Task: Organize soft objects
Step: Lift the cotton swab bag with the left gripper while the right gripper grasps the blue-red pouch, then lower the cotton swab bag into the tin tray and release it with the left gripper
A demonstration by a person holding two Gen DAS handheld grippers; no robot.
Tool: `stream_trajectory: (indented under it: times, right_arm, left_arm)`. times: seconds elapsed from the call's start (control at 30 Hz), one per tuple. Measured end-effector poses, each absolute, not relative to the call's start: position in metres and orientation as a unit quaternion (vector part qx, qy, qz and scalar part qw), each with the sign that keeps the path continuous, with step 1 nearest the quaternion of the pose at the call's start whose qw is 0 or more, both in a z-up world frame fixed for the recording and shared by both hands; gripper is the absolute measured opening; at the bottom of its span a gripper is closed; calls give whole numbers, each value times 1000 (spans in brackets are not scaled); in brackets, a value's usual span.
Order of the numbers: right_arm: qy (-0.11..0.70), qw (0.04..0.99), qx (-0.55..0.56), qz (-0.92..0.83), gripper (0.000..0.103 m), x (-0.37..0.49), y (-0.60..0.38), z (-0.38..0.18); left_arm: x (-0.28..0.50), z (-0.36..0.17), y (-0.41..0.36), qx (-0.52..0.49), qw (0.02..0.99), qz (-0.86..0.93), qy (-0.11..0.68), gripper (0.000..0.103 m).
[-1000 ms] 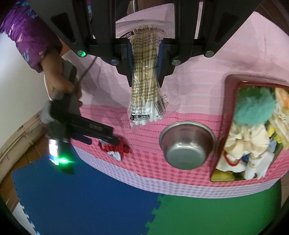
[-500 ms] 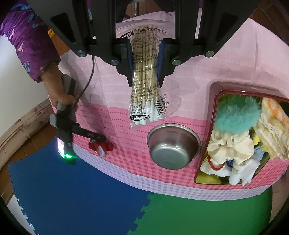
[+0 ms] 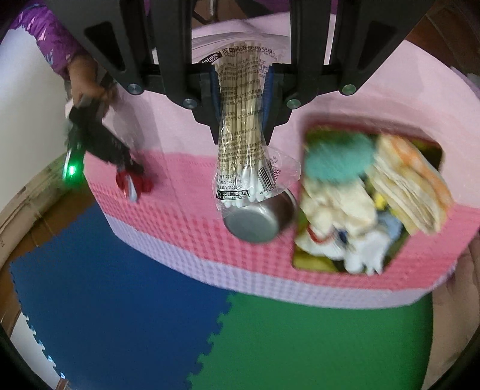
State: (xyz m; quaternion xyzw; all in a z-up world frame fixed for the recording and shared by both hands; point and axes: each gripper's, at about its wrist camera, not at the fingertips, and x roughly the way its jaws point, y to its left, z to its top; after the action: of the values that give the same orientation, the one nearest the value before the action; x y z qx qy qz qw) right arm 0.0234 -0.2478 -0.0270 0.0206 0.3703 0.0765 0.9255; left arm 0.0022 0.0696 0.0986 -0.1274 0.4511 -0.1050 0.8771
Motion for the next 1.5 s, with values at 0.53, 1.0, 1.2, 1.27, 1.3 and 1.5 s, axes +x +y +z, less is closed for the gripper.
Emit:
stream_trajectory:
  times: [0.53, 1.0, 1.2, 1.27, 1.3, 1.5]
  right_arm:
    - [377, 922, 34, 82, 20, 26, -251, -30]
    - [387, 917, 41, 89, 20, 30, -253, -31]
    - [391, 915, 39, 89, 20, 31, -253, -31]
    - [392, 915, 38, 88, 20, 31, -253, -31]
    - [392, 915, 38, 88, 20, 31, -253, -31]
    - [394, 914, 37, 89, 20, 32, -253, -32]
  left_arm:
    - [121, 87, 117, -15, 891, -28, 453, 20]
    - [165, 57, 118, 8, 878, -14, 479, 22]
    - [171, 49, 114, 20, 877, -9, 480, 24]
    - [172, 45, 113, 22, 875, -8, 483, 26]
    - [172, 44, 112, 23, 875, -7, 483, 28]
    - [169, 46, 109, 43, 879, 4, 476, 41]
